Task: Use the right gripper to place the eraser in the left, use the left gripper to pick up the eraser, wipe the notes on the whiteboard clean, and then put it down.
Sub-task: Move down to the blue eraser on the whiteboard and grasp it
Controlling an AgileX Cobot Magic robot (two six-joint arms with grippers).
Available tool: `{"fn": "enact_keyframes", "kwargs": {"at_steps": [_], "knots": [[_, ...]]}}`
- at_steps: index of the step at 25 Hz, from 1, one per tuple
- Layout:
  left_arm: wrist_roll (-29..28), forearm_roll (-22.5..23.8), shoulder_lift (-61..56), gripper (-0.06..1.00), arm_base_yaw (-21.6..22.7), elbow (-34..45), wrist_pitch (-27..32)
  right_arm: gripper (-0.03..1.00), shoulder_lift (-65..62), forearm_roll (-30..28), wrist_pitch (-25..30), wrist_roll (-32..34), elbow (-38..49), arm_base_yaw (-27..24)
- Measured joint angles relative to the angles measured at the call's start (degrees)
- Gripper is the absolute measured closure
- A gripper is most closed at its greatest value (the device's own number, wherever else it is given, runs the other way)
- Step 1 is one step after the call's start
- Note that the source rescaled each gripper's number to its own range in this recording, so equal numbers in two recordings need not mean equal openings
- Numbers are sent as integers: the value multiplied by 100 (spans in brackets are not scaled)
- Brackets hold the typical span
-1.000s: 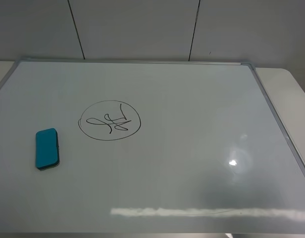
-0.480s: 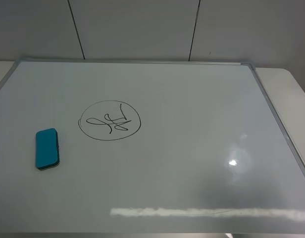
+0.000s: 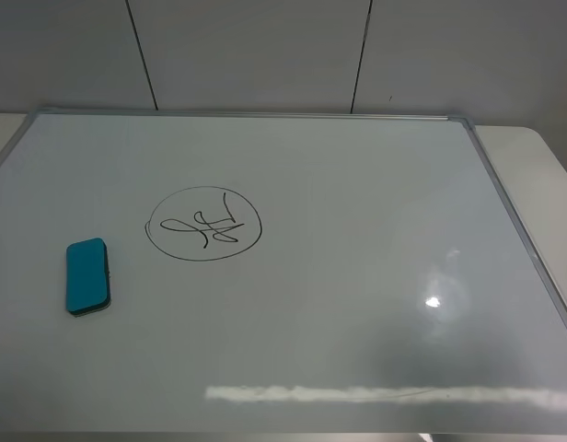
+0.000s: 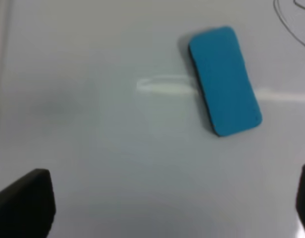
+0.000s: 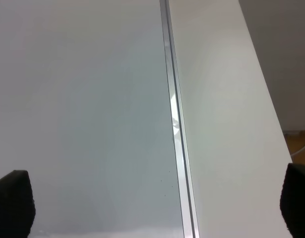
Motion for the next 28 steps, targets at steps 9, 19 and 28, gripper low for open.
{"fn": "enact_keyframes", "kwargs": {"at_steps": [9, 19, 28], "knots": [[-1706, 277, 2073, -3, -1146, -23, -1066, -3, 0, 0, 0, 0, 0, 0], [-4197, 1528, 3755, -3, -2280, -23, -2151, -3, 0, 0, 0, 0, 0, 0], [-4116, 1541, 4432, -3, -2057, -23, -2436, -3, 0, 0, 0, 0, 0, 0]]}}
